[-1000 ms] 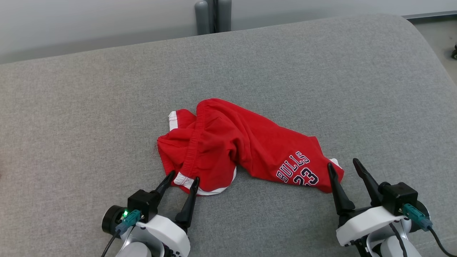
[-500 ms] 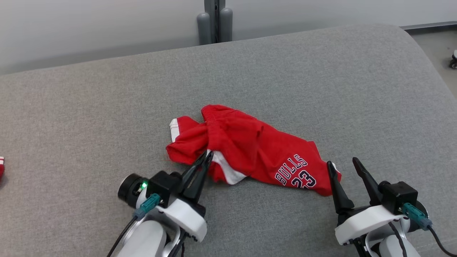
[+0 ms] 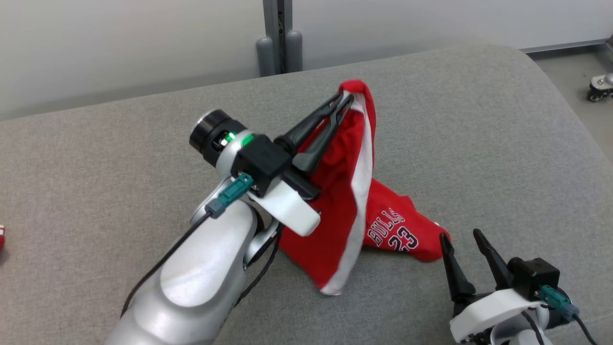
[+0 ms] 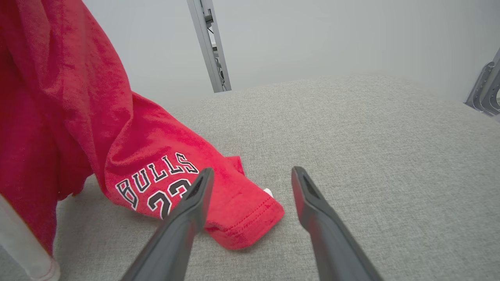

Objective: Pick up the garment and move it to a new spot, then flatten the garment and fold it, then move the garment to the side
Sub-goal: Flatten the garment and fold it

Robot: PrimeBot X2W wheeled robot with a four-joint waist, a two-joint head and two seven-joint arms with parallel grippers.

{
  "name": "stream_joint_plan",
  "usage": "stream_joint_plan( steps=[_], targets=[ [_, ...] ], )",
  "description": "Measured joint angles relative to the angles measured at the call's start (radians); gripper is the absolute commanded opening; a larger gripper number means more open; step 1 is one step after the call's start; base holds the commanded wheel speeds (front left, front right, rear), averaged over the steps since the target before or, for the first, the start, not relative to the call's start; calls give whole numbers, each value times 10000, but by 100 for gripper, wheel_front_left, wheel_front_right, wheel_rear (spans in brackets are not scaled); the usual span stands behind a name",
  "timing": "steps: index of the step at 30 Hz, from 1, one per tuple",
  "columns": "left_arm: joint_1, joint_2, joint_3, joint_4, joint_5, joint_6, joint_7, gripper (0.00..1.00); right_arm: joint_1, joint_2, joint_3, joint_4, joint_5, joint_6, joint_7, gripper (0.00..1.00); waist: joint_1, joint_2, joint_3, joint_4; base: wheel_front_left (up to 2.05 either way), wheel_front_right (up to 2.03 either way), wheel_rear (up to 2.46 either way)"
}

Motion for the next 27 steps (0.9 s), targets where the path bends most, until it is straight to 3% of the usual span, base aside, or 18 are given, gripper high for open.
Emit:
stream_joint_plan(
  steps=[6,8,15,26,27],
  targets=[
    [-550,-35,100,725,-627,1055,-2,0,-31,2,146,-25,209,0,0,100,0,0,176,-65,0,0,0],
    [-509,-36,370,1273,-698,1218,-2,0,-79,4,174,-102,238,0,0,100,0,0,293,-64,0,0,0],
    [436,393,1626,2704,-667,1365,-2,0,-167,6,-4,-222,178,0,0,100,0,0,674,159,0,0,0],
    [2338,589,3522,3181,-573,1273,0,0,-287,10,40,-265,-104,0,0,100,0,0,652,832,0,0,0],
    [2452,575,3649,3223,-546,1244,-2,32,-300,10,69,-267,-113,0,0,100,0,0,617,874,0,0,0]
  ],
)
